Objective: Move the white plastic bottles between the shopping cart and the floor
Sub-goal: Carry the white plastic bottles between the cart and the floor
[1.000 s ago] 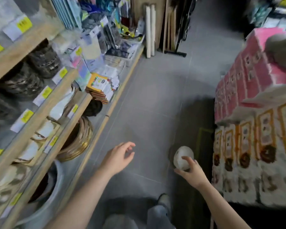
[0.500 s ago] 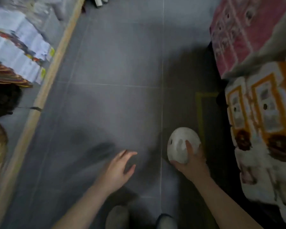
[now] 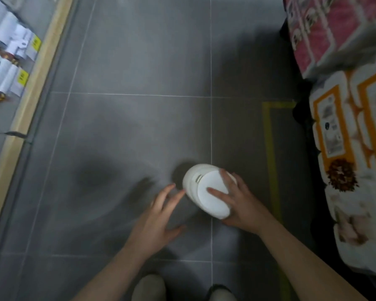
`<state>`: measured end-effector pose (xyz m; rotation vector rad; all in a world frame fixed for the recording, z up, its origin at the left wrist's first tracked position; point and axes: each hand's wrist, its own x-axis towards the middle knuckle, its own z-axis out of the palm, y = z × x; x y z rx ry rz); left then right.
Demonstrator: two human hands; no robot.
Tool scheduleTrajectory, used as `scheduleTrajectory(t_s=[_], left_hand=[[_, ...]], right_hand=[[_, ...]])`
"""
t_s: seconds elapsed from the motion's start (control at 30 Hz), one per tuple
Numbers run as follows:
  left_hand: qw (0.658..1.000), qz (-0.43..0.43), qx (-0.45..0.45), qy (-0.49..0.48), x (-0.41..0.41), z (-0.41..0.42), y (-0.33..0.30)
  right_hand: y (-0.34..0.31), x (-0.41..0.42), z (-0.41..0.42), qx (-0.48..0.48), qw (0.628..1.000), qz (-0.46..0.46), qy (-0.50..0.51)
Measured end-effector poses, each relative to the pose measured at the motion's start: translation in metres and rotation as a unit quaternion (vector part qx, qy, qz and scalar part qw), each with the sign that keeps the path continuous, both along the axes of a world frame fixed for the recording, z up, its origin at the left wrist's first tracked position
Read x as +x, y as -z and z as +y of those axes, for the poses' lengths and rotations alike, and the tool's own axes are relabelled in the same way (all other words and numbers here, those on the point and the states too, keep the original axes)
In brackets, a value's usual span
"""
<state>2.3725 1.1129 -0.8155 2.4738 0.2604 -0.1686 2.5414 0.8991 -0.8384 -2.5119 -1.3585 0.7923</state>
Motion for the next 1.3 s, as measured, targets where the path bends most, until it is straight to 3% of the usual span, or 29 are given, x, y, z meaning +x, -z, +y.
scheduleTrajectory(t_s=[0.1,0.23,0.4,0.53,0.77,1.0,1.17,1.3], left_hand=[[0.997,-0.013,0.058,0.046,0.008,-0.001,0.018],[0.988,0.016,0.109,0.11,0.032,0.004,0.054],[0.996,-0.031,0.018,0.087,0.054,0.005,0.073],[0.997,0.022,-0.045,0.052,0.05,0.014,0.043],[0.984,0.091,-0.142,-0.049,0.012,0.027,-0.117],[0.948,-0.011,-0.235,-0.216,-0.027,0.029,-0.361],[0.868,-0.084,-0.314,-0.376,-0.061,0.01,-0.478],[0.805,-0.136,-0.293,-0.497,-0.1,-0.01,-0.538]], right_hand=[[0.01,-0.011,-0.008,0.042,0.998,0.011,0.05],[0.032,-0.028,-0.017,0.044,0.988,0.099,0.109],[0.045,-0.028,-0.003,0.153,0.961,0.143,0.178],[0.013,-0.021,0.004,0.153,0.954,0.191,0.173],[-0.148,-0.021,0.029,0.136,0.942,0.278,0.127],[-0.389,-0.021,0.068,0.173,0.943,0.271,0.083],[-0.509,-0.051,0.095,0.215,0.915,0.327,0.094],[-0.557,-0.081,0.11,0.217,0.908,0.351,0.066]])
